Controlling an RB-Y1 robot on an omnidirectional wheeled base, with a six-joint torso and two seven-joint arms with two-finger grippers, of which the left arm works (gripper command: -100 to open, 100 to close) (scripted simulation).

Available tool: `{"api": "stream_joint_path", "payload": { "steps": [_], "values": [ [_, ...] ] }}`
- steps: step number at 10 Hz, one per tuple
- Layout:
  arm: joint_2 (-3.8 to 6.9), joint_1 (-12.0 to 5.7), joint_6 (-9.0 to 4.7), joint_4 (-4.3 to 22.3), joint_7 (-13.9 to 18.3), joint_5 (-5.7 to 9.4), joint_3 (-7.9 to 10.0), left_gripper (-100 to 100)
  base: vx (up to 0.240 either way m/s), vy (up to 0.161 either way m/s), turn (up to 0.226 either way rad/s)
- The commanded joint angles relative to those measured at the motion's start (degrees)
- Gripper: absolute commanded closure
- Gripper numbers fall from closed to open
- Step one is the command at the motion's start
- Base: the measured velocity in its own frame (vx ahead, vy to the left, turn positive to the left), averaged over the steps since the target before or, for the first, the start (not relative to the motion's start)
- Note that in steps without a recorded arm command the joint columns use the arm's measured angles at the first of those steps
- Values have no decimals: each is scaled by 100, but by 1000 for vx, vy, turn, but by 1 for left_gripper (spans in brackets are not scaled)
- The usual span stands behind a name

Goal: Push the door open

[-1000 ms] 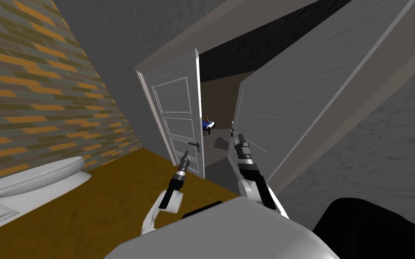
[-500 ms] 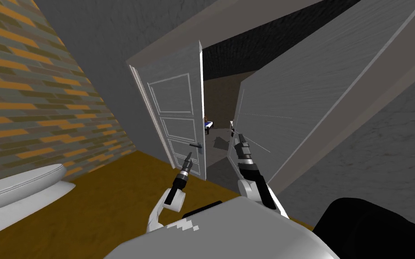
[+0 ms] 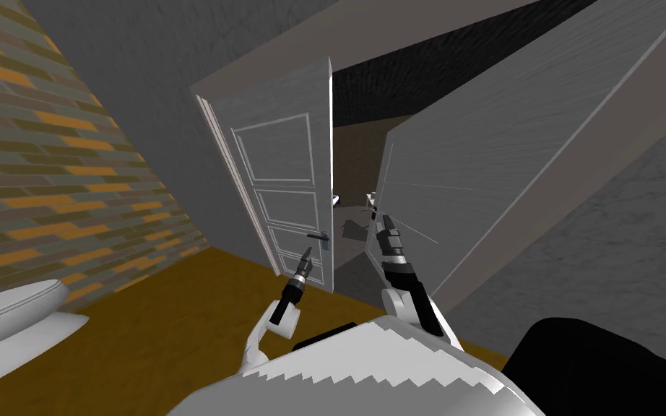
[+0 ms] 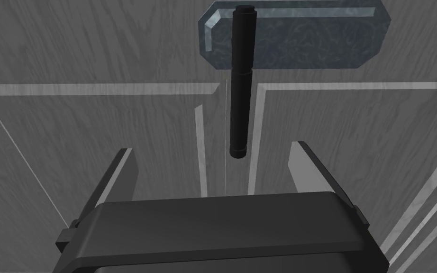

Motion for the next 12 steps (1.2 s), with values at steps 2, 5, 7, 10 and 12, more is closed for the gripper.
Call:
{"api": "stream_joint_path", "payload": {
  "steps": [2,5,7,10,12],
  "values": [
    [0,-121,42,249,35,7,-89,-100,75,106,-67],
    [-5,-177,73,357,48,9,-134,-100,72,82,-51],
    [-38,-223,53,445,35,13,-96,-100,125,-40,-30],
    [-90,-287,24,563,12,20,-32,-100,170,-82,-26],
    [-130,-335,2,650,-4,25,16,-100,174,-87,-33]
  ]
}}
